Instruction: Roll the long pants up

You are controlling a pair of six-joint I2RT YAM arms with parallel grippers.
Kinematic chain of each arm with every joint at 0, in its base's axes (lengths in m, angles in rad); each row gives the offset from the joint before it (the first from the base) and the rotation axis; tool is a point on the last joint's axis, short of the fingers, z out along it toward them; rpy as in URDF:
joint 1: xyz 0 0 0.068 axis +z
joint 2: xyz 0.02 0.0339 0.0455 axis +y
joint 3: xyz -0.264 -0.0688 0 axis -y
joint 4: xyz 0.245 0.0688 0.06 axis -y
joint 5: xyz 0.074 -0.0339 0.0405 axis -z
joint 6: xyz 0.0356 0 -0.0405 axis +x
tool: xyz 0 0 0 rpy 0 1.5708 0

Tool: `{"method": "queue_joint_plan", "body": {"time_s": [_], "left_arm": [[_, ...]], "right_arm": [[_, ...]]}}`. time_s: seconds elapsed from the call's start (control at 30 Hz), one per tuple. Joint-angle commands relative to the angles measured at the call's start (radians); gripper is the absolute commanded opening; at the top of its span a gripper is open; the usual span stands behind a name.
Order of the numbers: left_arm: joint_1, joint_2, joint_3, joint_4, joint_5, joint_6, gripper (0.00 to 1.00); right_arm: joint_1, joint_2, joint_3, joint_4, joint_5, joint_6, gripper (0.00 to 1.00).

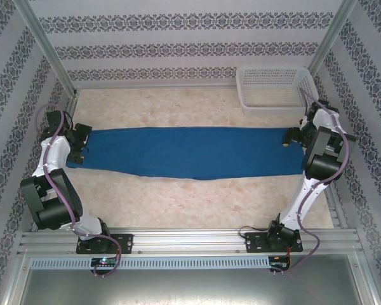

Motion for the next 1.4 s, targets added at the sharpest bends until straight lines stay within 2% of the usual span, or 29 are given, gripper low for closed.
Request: {"method": "queue_joint_plan", "body": {"time_s": [0.0,0.17,0.5,0.53,0.67,0.8,0.83,0.87,0.97,1.13,1.3,1.37], "left_arm": [[0.012,-0.012,0.015,-0.016,-0.005,0.001,1.0],[0.012,-0.003,0.024,-0.018,-0.01,0.0,1.0],[0.012,0.025,0.044,-0.01,-0.005,-0.007,1.0],[0.012,0.027,0.044,-0.009,-0.004,-0.009,1.0],[0.011,0.026,0.04,-0.006,-0.002,-0.01,1.0],[0.011,0.023,0.028,0.001,0.01,-0.017,1.0],[0.012,0.023,0.026,0.002,0.012,-0.018,1.0],[0.012,0.023,0.026,0.0,0.013,-0.018,1.0],[0.012,0.018,0.029,-0.002,0.013,-0.016,1.0],[0.012,0.023,0.04,0.0,0.027,-0.023,1.0],[0.012,0.022,0.056,-0.016,0.024,-0.009,1.0],[0.012,0.022,0.063,-0.035,0.014,-0.001,1.0]], "right_arm": [[-0.009,0.035,0.057,-0.053,0.033,0.007,0.91],[-0.008,0.074,0.077,-0.061,0.041,0.005,0.9],[0.02,0.068,-0.06,0.017,0.024,0.023,0.86],[0.024,0.066,-0.073,0.023,0.023,0.022,0.82],[0.042,0.052,-0.114,0.049,-0.002,0.035,0.53],[0.065,0.048,-0.138,0.062,-0.034,0.043,0.32],[0.067,0.046,-0.141,0.062,-0.025,0.049,0.05],[0.07,0.039,-0.144,0.064,-0.024,0.054,0.0],[0.065,0.006,-0.139,0.048,-0.041,0.072,0.0],[0.048,-0.101,-0.102,0.023,0.003,0.117,0.0],[-0.008,-0.211,-0.017,-0.033,0.088,0.158,0.0],[-0.018,-0.244,0.034,-0.072,0.173,0.166,0.0]]}}
